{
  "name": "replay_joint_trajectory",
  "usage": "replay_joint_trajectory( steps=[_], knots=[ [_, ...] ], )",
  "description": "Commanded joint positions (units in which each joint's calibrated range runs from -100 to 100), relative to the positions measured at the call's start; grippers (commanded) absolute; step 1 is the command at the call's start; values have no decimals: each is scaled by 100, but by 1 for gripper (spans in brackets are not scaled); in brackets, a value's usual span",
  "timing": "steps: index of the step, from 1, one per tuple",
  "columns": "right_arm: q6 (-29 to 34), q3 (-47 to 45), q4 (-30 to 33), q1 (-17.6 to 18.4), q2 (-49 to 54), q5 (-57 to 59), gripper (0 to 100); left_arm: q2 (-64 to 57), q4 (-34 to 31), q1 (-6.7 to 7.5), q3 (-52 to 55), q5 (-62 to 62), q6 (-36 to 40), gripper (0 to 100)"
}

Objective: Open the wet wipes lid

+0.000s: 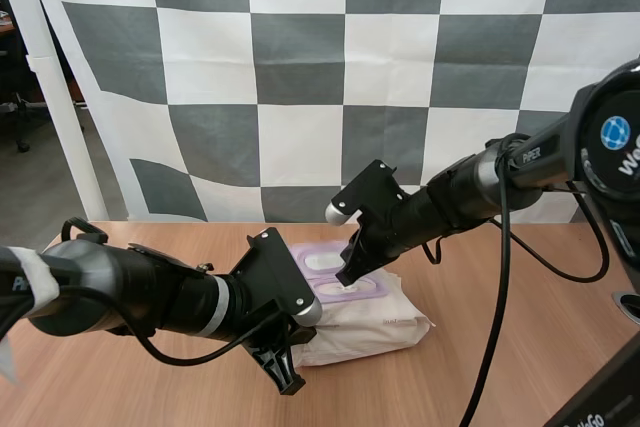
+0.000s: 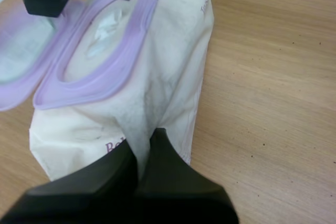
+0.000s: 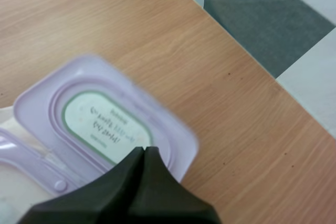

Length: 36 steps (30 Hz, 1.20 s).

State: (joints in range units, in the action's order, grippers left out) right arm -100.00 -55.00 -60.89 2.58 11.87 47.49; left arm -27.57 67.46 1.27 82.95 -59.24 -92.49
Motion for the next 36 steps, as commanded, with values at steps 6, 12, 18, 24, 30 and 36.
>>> replay_joint_trajectory(
  steps=[6,12,18,24,30,36],
  knots=[
    [0,7,-6,23,-128,466,0,9,1,1,-1,-4,-81,0],
    [0,7,529,33,-29,354,0,9,-45,1,-1,496,-81,0],
    [453,7,1482,33,1662,-306,0,9,-58,1,-1,435,-81,0],
    [2313,7,3057,33,3965,672,0,9,-351,1,-1,145,-81,44],
    [2702,7,3665,33,5885,1402,0,-116,-560,1,-61,-235,-81,100],
    [3058,7,3699,33,7273,1585,0,-1334,-975,1,-92,-1037,158,100]
  ],
)
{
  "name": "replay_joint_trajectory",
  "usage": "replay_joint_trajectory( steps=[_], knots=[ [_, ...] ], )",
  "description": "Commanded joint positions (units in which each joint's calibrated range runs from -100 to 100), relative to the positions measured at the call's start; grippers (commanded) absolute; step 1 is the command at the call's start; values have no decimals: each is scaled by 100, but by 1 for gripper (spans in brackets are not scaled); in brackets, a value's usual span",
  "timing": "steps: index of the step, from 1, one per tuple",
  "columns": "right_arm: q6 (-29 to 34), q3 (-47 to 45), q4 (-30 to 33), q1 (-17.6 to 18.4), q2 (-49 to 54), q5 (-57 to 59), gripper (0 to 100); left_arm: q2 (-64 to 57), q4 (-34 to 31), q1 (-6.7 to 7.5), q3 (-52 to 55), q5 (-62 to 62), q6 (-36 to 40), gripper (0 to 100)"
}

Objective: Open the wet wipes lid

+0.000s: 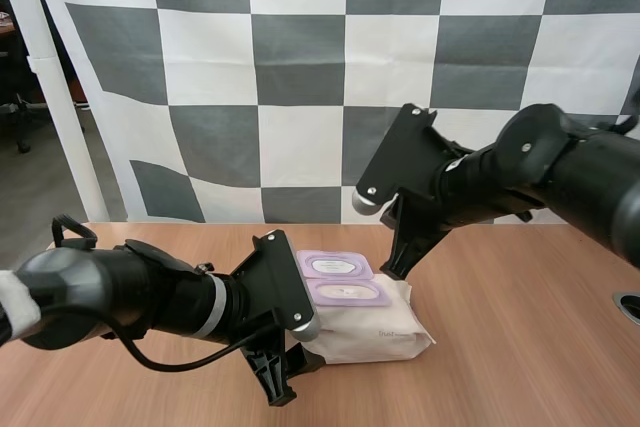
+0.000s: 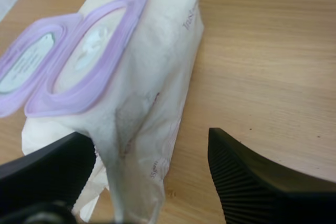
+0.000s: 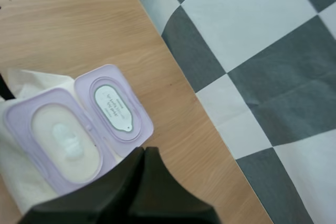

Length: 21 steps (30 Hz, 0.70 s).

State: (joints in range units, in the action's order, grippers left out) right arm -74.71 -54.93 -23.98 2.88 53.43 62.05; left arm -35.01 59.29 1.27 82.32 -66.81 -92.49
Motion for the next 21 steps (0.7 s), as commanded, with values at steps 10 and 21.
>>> replay_joint_trajectory(
  steps=[10,21],
  knots=[
    [1687,0,198,3,3659,469,0,-3777,-1299,1,-1176,-2294,1835,100],
    [2312,0,119,3,3659,306,0,-6068,-1369,1,-2214,-2354,3243,11]
  ],
)
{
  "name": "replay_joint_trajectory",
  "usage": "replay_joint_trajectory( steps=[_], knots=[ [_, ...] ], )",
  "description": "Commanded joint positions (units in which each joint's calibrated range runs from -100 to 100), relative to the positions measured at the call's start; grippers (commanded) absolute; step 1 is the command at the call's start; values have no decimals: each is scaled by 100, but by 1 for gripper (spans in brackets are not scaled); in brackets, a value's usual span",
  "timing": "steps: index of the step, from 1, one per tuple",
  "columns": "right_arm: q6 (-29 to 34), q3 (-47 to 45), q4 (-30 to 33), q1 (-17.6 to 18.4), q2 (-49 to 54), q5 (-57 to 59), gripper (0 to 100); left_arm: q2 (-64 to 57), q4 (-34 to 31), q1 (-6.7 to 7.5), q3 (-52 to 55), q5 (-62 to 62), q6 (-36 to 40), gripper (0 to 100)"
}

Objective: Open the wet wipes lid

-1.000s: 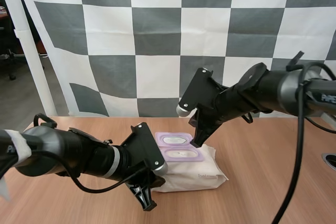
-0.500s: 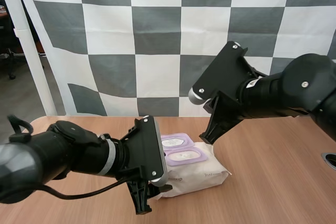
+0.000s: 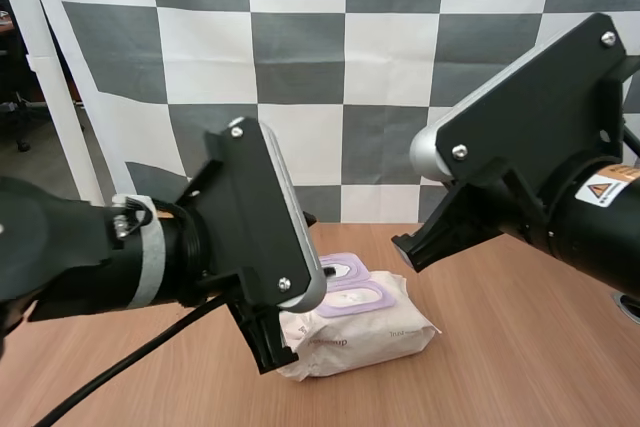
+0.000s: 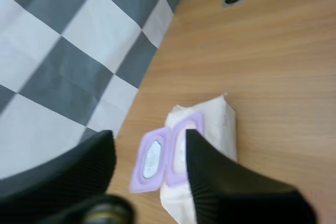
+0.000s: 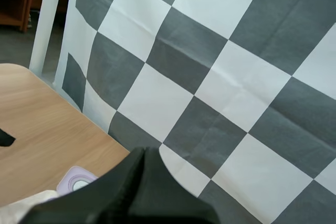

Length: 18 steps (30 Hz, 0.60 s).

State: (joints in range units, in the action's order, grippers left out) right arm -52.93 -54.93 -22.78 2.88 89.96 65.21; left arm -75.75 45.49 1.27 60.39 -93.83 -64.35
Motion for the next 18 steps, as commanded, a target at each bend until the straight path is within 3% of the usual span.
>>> replay_joint_trajectory(
  steps=[1,3,4,7,9,10,13,18],
  knots=[
    [221,0,-1,3,6,-26,0,-2131,11,1,-22,656,583,0],
    [387,0,-1,3,6,-46,0,-2380,-69,1,-22,1504,1056,0],
    [470,0,-1,3,6,-46,0,-2425,-259,1,-22,2440,1665,0],
    [755,-96,-1,3,48,-276,0,-2425,-1388,19,50,4294,3275,0],
    [843,-376,36,3,179,-1000,0,-2425,-2121,54,274,5061,3878,0],
    [843,-766,62,3,323,-1942,0,-2425,-2396,77,434,5293,4160,0],
    [843,-1438,62,3,463,-3348,0,-2425,-2525,172,1132,5985,4682,0],
    [1048,-2474,-61,3,489,-4909,0,-2425,-2853,189,2477,7226,4681,0]
  ],
)
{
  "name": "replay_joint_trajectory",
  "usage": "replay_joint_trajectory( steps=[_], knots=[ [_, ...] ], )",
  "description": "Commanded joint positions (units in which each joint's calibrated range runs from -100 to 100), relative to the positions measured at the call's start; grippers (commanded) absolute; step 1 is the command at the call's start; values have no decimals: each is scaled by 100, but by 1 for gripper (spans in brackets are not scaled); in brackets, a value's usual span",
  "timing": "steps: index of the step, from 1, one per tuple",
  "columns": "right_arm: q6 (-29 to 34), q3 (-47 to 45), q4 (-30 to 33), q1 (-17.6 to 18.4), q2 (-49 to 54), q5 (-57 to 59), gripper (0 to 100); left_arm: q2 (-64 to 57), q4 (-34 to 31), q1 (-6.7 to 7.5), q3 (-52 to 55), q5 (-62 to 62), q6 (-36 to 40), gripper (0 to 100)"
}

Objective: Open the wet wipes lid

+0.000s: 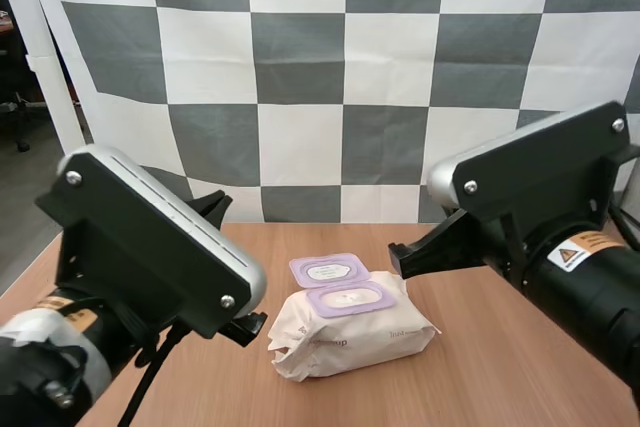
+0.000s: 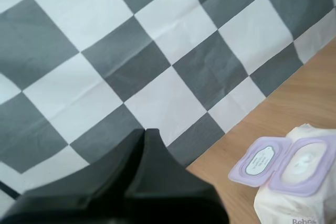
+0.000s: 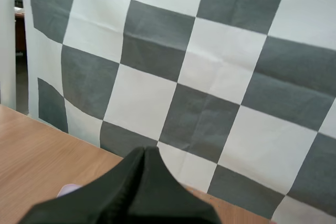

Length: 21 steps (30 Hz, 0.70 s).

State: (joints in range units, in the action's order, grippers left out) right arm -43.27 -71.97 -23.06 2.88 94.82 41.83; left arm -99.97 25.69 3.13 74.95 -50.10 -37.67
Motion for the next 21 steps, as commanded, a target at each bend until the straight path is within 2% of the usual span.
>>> replay_joint_trajectory(
  steps=[1,6,8,14,18,21],
  knots=[
    [82,-959,-17,3,3,-2729,0,-3,-873,3,1306,3117,2013,0],
    [82,-1823,100,3,59,-2871,0,-3,-831,-5,2505,4682,2046,0],
    [82,-2168,11,3,59,-2971,0,-3,-807,-22,2505,3891,2234,0],
    [275,-2803,-16,3,334,-3915,0,-3,-763,-112,2505,3598,2863,0],
    [301,-2803,-67,3,406,-3434,0,-3,-798,-122,2505,2886,2927,0],
    [301,-2803,-171,3,416,-3158,0,-3,-950,-122,2505,2591,3304,0]
  ],
)
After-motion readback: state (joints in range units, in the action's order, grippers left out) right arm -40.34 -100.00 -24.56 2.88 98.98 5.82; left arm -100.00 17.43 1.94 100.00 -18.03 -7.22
